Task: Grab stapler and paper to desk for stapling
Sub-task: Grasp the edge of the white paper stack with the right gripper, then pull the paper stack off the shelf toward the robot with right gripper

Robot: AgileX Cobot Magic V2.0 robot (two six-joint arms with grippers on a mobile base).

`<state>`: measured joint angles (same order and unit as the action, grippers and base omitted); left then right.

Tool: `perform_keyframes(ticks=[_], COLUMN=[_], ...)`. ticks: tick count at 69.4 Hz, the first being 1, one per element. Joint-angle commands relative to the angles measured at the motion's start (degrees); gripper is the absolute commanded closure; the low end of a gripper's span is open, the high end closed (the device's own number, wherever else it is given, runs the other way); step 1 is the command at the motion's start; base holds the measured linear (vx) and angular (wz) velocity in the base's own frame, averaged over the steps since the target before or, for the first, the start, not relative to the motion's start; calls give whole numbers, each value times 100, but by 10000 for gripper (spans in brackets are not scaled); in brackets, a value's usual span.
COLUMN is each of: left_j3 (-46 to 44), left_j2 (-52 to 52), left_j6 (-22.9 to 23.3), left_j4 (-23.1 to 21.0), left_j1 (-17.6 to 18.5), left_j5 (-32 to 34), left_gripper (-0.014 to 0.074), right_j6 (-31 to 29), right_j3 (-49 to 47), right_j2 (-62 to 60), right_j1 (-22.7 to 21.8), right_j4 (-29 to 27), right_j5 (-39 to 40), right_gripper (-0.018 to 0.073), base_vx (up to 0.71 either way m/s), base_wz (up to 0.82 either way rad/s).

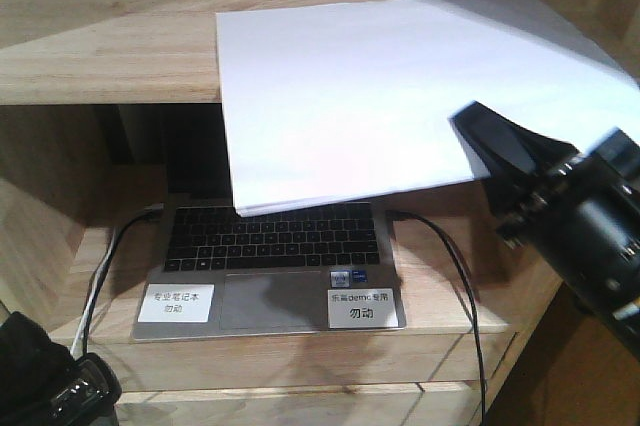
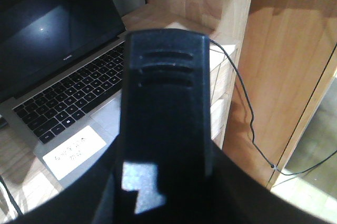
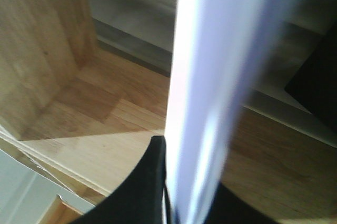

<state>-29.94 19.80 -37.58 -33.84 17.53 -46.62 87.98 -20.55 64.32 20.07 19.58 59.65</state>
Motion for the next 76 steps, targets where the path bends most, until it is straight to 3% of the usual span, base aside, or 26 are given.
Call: perform_keyframes(ticks=[1,40,76], left_j3=[-166,-166,-166], left_j2=[29,29,29], left_j6=[6,6,6], left_j4=[-324,-324,-324], left_j1=[13,13,13], left_j5=[497,497,497], left_gripper=[603,603,603], right_j6=[-46,-677,-388], right_j3=[75,1090,2238], right_j2=[-377,-2601,-4819], right_j1=[-7,-7,-7], right_j4=[-120,140,112], right_j5=[415,-29,-1311], right_gripper=[567,565,565], base_vx=[0,0,0], base_wz=[0,0,0])
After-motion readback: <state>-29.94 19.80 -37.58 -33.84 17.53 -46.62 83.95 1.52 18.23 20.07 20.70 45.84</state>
